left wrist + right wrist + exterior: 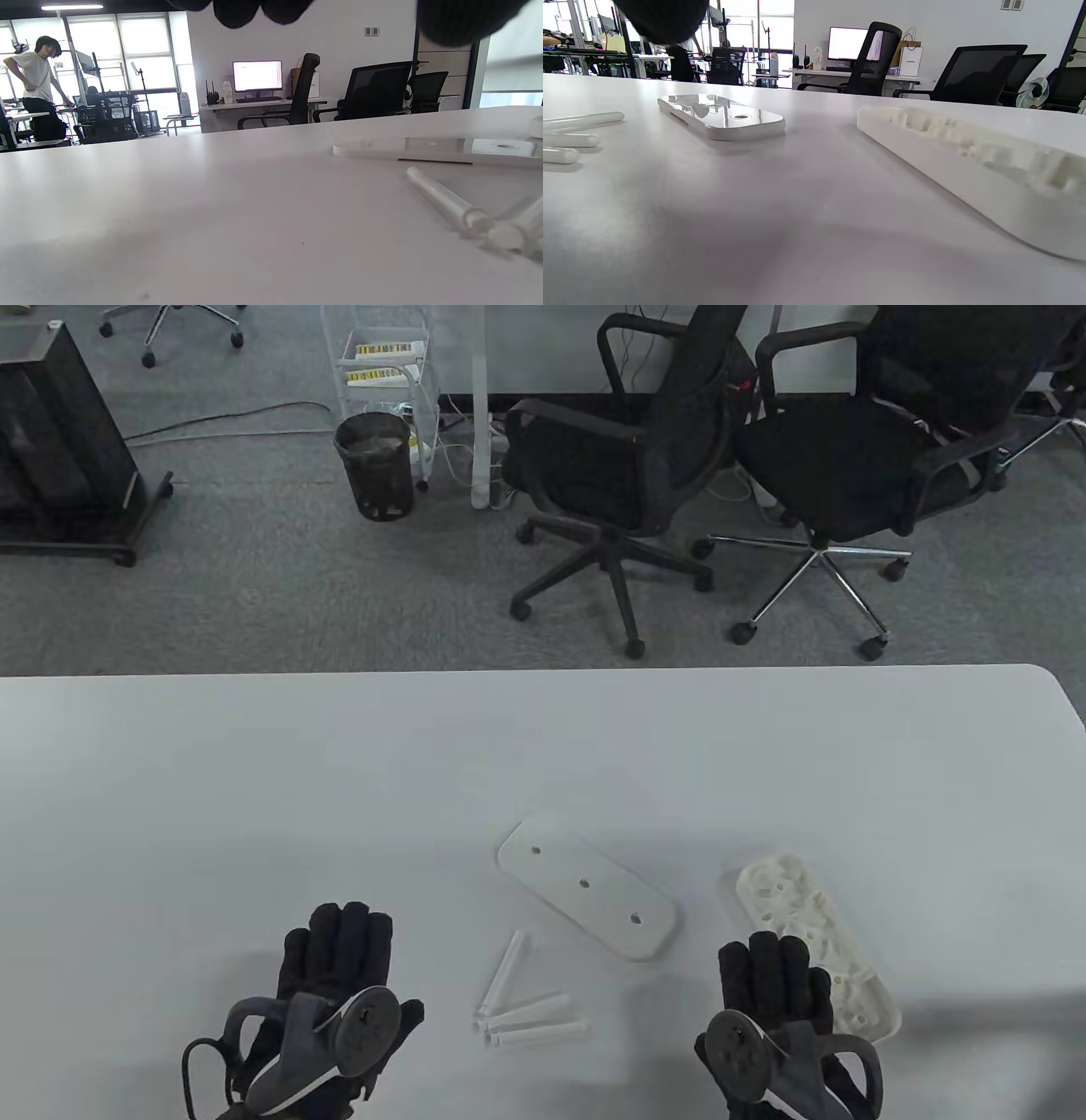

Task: Fit Hanoi Tower parts together into a complete Hanoi Tower

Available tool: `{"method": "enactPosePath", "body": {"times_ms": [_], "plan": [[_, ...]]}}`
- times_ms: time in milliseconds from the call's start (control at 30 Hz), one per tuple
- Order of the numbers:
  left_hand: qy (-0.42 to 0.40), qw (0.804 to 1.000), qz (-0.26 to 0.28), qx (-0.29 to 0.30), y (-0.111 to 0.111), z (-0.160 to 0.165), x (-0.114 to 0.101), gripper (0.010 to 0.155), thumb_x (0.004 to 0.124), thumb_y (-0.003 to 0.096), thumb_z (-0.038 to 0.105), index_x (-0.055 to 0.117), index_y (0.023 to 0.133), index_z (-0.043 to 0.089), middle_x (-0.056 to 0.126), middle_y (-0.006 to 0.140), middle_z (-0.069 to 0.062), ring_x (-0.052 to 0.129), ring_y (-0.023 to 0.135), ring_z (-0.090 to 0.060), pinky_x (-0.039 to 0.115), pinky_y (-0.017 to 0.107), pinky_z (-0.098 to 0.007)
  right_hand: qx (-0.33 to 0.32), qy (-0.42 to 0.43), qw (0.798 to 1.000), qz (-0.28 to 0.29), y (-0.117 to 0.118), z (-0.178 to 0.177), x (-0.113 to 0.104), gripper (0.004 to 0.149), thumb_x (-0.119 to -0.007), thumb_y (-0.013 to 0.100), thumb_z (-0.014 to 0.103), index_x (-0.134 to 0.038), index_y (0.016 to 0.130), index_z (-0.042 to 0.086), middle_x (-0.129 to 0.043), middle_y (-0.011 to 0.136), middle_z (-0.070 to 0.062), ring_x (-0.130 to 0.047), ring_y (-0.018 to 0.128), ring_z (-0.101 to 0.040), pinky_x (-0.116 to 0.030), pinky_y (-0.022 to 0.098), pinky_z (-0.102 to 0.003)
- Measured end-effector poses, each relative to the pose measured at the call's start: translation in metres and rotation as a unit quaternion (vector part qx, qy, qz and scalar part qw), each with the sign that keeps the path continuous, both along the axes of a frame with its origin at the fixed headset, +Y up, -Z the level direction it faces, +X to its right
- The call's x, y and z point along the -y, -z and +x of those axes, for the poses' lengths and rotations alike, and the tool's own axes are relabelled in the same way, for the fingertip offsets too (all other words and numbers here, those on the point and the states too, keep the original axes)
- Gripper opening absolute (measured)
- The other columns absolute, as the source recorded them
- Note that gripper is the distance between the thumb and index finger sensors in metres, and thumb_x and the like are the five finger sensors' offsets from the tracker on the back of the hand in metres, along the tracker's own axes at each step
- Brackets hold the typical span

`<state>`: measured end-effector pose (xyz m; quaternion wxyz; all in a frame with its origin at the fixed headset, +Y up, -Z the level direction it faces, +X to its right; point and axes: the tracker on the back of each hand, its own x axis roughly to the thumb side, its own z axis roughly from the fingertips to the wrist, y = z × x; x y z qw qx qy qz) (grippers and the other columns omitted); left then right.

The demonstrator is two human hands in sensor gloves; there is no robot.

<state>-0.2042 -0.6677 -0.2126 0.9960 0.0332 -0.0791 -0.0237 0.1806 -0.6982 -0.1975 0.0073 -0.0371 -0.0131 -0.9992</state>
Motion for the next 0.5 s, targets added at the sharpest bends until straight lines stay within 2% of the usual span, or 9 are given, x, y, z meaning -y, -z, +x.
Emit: {"method": "enactPosePath", "body": {"times_ms": [500], "plan": [[-0.025, 1.000, -0.001, 0.002, 0.0054, -0.0035, -0.0003, 0.093, 0.071, 0.0407, 0.066, 0.043, 0.112, 0.014, 0.039, 0.118, -0.017, 0.036, 0.108, -0.050, 0.035, 0.075, -0.061, -0.010, -0.007, 1.000, -0.008, 0.0016, -0.0013, 0.0056, 0.093, -0.071, 0.037, 0.049, -0.013, 0.100, 0.013, -0.006, 0.109, -0.021, -0.009, 0.098, -0.052, -0.025, 0.072, -0.067]]}}
